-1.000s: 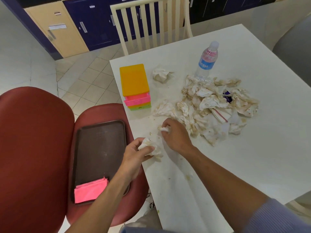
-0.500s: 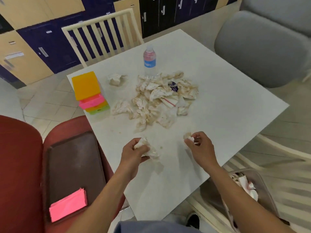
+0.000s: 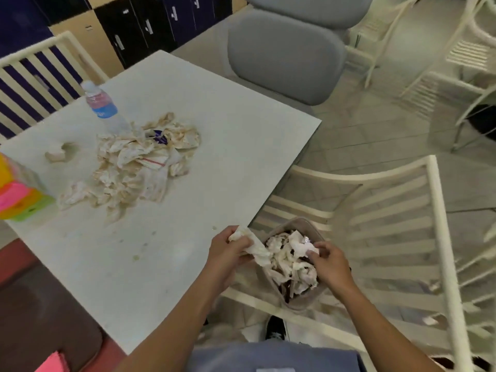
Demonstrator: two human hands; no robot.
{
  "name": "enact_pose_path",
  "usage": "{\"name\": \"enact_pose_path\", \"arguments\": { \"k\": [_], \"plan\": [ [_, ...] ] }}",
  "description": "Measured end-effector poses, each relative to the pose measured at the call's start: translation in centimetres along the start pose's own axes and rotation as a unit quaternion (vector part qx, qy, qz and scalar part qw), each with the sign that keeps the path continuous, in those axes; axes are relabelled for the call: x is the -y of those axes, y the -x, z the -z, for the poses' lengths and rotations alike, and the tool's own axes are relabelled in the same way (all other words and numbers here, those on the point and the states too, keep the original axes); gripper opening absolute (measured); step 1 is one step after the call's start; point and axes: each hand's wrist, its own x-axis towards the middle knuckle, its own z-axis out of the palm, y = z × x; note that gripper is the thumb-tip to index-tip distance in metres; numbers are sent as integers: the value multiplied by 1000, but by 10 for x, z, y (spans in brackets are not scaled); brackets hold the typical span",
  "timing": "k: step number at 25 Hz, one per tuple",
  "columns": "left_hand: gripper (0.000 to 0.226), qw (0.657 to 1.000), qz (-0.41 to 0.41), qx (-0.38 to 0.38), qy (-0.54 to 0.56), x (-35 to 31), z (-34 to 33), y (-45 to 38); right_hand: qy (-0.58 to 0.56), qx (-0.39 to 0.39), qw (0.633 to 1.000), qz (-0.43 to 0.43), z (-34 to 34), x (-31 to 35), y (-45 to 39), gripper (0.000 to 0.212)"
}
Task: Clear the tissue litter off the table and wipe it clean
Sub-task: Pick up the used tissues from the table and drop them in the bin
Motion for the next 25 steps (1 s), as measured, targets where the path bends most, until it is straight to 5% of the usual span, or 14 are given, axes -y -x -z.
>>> {"name": "enact_pose_path", "arguments": {
  "k": [8, 11, 14, 25],
  "plan": [
    [41, 987, 65, -2, -144, 36, -66, -11, -14, 9, 1000, 24, 30, -17, 13, 10],
    [26, 985, 72, -35, -152, 32, -56, -10, -19, 22, 999, 34, 23, -1, 14, 8],
    [12, 988, 53, -34, -141, 18, -31, -10, -14, 52, 996, 72, 4, 28, 16, 8],
    [13, 986, -3, -148, -78, -51, 126, -20, 61, 172, 968, 174, -147, 165, 22, 12]
  ]
}}
